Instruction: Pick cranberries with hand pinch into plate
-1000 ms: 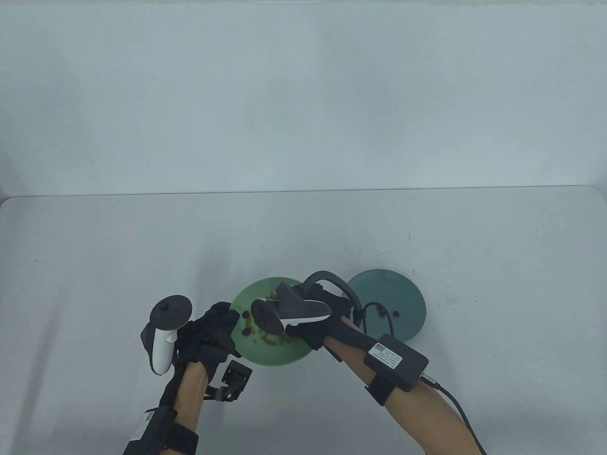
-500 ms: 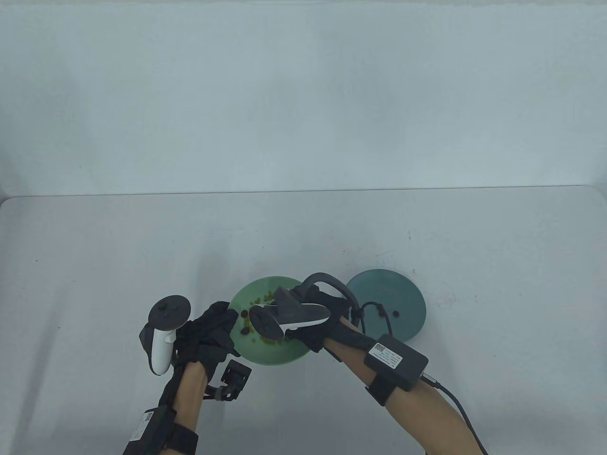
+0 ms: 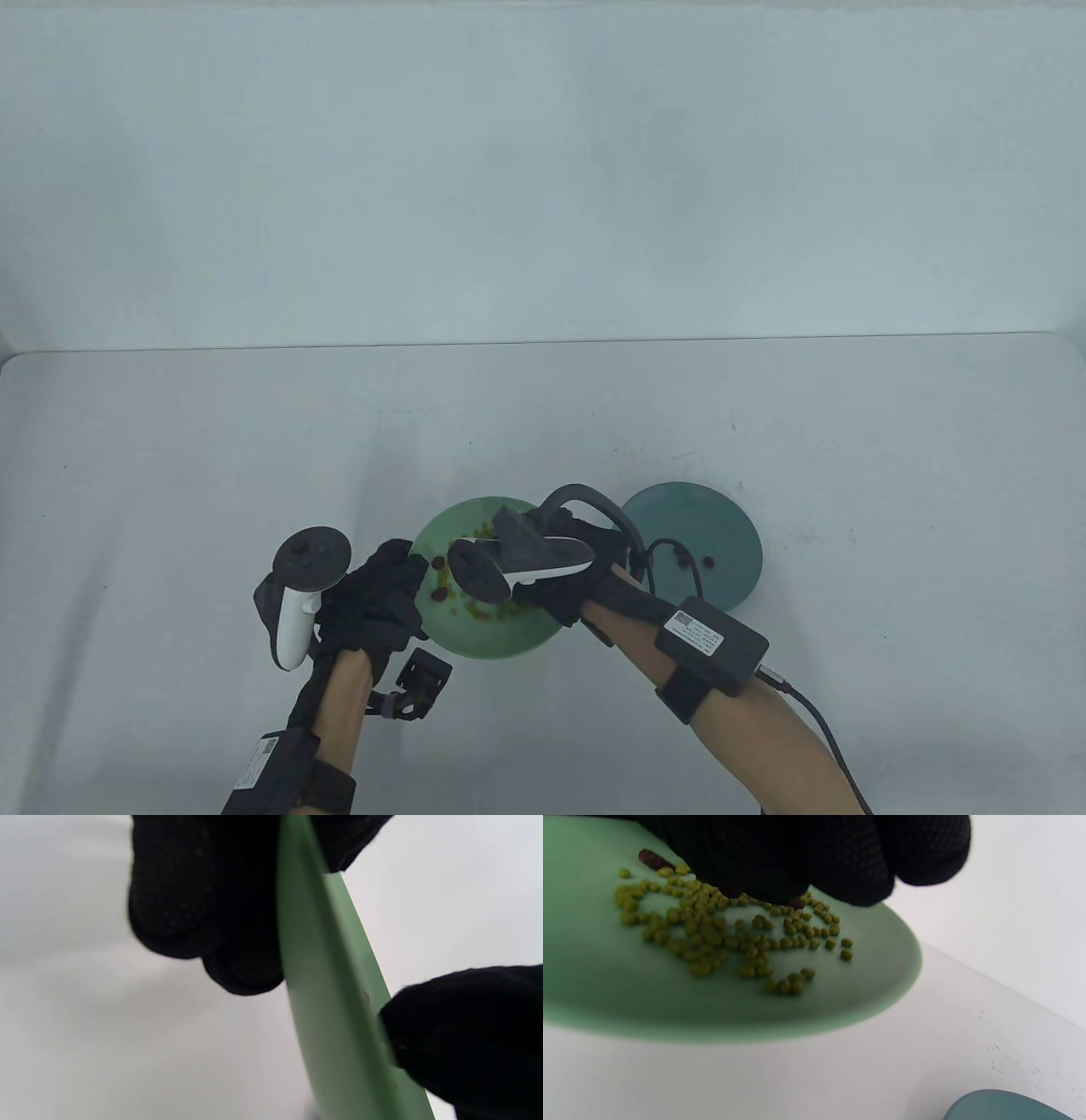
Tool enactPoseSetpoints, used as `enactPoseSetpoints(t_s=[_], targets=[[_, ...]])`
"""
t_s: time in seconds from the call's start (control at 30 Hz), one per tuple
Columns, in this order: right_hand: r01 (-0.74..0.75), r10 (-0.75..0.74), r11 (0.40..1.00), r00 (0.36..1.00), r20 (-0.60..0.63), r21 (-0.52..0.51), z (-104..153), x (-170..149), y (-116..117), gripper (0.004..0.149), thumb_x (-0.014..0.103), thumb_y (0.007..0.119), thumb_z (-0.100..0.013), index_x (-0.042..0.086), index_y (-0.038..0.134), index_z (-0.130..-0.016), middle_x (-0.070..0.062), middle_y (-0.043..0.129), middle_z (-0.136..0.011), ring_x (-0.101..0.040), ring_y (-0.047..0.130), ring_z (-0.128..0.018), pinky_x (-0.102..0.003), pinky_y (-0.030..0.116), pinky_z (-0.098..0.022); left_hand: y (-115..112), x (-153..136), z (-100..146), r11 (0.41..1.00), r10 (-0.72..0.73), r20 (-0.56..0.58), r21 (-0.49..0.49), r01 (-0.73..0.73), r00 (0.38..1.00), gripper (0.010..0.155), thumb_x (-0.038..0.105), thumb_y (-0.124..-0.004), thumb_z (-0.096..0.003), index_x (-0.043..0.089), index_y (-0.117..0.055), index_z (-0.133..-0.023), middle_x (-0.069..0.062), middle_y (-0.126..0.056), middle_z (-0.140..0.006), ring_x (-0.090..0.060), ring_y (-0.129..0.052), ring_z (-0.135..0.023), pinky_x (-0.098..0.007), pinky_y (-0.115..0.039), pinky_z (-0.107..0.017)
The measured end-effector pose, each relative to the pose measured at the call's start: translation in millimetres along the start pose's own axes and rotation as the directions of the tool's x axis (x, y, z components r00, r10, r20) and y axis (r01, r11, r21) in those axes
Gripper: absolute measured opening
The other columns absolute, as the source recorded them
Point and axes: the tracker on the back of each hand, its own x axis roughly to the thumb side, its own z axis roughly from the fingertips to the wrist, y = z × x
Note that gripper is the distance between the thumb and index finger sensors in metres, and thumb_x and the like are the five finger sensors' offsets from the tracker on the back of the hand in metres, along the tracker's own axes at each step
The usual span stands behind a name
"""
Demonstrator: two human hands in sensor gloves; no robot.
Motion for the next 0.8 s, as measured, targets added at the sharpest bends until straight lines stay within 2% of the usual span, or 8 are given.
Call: enactPoseSetpoints(t_s=[0.2,0.43,0.63,0.8], targets=[[0.02,-0.021,0.999,0.999,-0.032,-0.036,10,-15,-15,0.046,0.047,0.075,-0.053,0.02,0.083,-0.089,0.015,0.092,-0.043,-0.005,0.095,-0.035,-0.034,0.087,-0.04,-1,0,0,1.0,0.014,-0.001,-0.006,-0.014,1.0,0.047,0.025,-0.067,-0.0598,0.002,-0.063,-0.101,-0.014,-0.091,-0.077,-0.021,-0.11,-0.043,-0.028,-0.096,-0.033],[0.038,-0.046,0.997,0.991,-0.126,-0.068,30,-54,-27,0.046,0.047,0.075,-0.053,0.02,0.083,-0.089,0.015,0.092,-0.043,-0.005,0.095,-0.035,-0.034,0.087,-0.04,-1,0,0,1.0,0.01,-0.008,-0.007,-0.01,1.0,0.047,0.025,-0.067,-0.0599,0.002,-0.063,-0.101,-0.014,-0.09,-0.078,-0.022,-0.11,-0.044,-0.029,-0.096,-0.033],[0.049,-0.058,0.998,0.969,-0.239,-0.042,44,-92,-14,0.046,0.047,0.075,-0.053,0.02,0.083,-0.089,0.015,0.092,-0.043,-0.005,0.095,-0.035,-0.034,0.087,-0.04,0,0,0,1.0,0.008,-0.015,-0.005,-0.008,1.0,0.047,0.025,-0.067,-0.0599,0.002,-0.063,-0.101,-0.014,-0.09,-0.078,-0.022,-0.11,-0.044,-0.029,-0.096,-0.034],[0.082,-0.074,0.997,0.944,-0.323,0.012,48,-116,15,0.046,0.047,0.075,-0.053,0.019,0.083,-0.089,0.015,0.091,-0.043,-0.005,0.095,-0.034,-0.034,0.087,-0.039,0,0,0,1.0,0.01,-0.015,-0.007,-0.011,1.0,0.047,0.025,-0.067,-0.0598,0.002,-0.063,-0.101,-0.014,-0.09,-0.078,-0.022,-0.11,-0.044,-0.029,-0.096,-0.034]])
